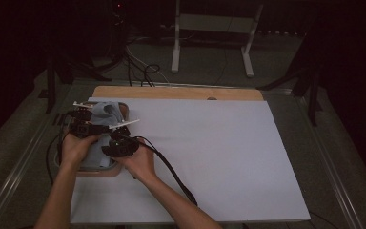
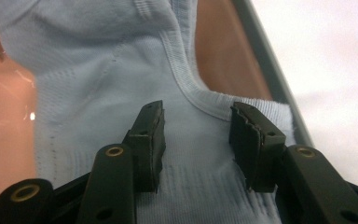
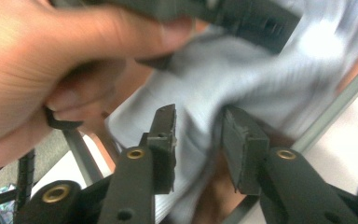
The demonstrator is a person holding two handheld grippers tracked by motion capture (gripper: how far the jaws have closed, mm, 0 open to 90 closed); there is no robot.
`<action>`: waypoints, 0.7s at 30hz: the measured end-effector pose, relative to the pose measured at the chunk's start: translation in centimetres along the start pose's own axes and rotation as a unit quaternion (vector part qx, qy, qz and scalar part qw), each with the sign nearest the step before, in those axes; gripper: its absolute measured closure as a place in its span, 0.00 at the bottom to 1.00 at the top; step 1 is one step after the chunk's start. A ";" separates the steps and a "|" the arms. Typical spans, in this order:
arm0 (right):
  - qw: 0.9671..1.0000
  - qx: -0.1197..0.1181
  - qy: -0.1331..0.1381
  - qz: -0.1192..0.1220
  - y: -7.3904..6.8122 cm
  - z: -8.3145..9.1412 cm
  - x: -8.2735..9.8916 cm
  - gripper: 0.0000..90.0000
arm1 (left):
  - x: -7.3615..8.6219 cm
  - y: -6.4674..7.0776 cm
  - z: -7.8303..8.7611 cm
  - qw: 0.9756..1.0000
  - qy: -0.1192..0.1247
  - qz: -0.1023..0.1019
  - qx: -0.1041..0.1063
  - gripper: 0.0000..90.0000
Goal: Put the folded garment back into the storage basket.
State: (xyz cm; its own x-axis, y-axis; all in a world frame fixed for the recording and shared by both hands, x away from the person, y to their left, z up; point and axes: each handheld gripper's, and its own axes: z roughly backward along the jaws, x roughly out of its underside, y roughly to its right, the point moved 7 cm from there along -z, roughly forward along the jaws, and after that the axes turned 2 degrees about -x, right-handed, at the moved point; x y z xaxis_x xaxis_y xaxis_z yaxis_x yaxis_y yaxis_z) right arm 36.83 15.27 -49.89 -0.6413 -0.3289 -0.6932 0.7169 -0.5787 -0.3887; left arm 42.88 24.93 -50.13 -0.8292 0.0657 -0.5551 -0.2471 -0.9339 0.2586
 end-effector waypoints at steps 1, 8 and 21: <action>1.000 -0.002 0.008 0.002 0.0 0.3 -0.1 0.70 | 0.1 -0.1 -0.1 1.000 -0.003 0.001 0.000 0.62; 0.998 0.012 0.037 0.055 0.5 2.5 -0.9 0.57 | 0.5 -0.2 0.1 1.000 -0.003 0.001 0.000 0.62; 0.995 0.037 0.062 0.066 3.6 6.0 -0.5 0.46 | 1.8 0.3 -0.5 0.999 -0.044 -0.017 -0.012 0.67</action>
State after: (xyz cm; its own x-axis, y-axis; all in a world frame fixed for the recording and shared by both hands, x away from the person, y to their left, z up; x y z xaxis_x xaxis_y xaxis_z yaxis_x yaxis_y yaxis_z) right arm 38.10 8.87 -47.24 -0.5012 -0.3141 -0.8063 0.7674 -0.5919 -0.2464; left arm 41.56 24.55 -51.45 -0.8611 0.1272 -0.4922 -0.2653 -0.9383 0.2217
